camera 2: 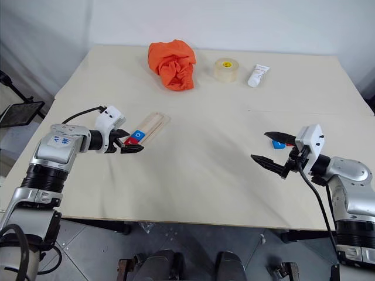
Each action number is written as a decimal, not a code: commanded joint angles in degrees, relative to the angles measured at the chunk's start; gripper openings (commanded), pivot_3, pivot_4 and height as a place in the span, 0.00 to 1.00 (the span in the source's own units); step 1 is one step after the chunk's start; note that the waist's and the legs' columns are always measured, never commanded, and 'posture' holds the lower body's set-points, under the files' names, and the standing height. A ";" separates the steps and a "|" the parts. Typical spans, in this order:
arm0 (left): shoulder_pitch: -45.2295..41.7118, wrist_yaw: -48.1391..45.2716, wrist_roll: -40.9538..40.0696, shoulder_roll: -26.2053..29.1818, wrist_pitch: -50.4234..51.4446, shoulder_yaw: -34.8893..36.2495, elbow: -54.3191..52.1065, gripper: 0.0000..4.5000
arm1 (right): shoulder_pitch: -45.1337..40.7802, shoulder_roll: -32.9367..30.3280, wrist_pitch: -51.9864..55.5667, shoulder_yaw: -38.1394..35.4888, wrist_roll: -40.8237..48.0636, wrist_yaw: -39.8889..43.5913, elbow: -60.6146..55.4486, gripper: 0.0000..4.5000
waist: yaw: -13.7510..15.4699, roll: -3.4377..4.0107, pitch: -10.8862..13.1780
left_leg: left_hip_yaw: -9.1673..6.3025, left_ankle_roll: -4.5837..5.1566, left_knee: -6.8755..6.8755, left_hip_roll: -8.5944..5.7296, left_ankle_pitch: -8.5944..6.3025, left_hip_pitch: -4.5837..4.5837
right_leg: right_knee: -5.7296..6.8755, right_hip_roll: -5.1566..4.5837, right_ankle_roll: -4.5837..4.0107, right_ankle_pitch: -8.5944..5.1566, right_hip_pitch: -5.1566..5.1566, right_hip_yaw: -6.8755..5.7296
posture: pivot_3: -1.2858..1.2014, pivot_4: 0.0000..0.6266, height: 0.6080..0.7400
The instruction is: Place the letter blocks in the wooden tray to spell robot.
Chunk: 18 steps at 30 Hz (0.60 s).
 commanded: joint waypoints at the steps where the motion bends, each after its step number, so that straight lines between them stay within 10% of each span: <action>1: -0.24 1.30 -0.36 0.34 1.27 1.69 -4.28 1.00 | -0.93 -0.26 -0.45 -0.46 0.33 0.01 -0.21 1.00 | 0.01 -0.05 0.10 | 0.00 0.00 0.00 0.00 0.00 -0.01 | 0.00 0.00 0.00 0.00 -0.01 0.00 | 0.52 0.24 1.00; 18: 2.89 5.86 -1.84 -0.97 14.45 1.88 -14.20 1.00 | -1.59 0.34 -0.28 0.27 -0.30 -0.24 0.17 1.00 | 0.02 -0.10 0.28 | -0.02 0.00 0.02 0.00 0.00 -0.08 | 0.00 0.00 0.00 0.00 -0.07 0.01 | 0.52 0.24 1.00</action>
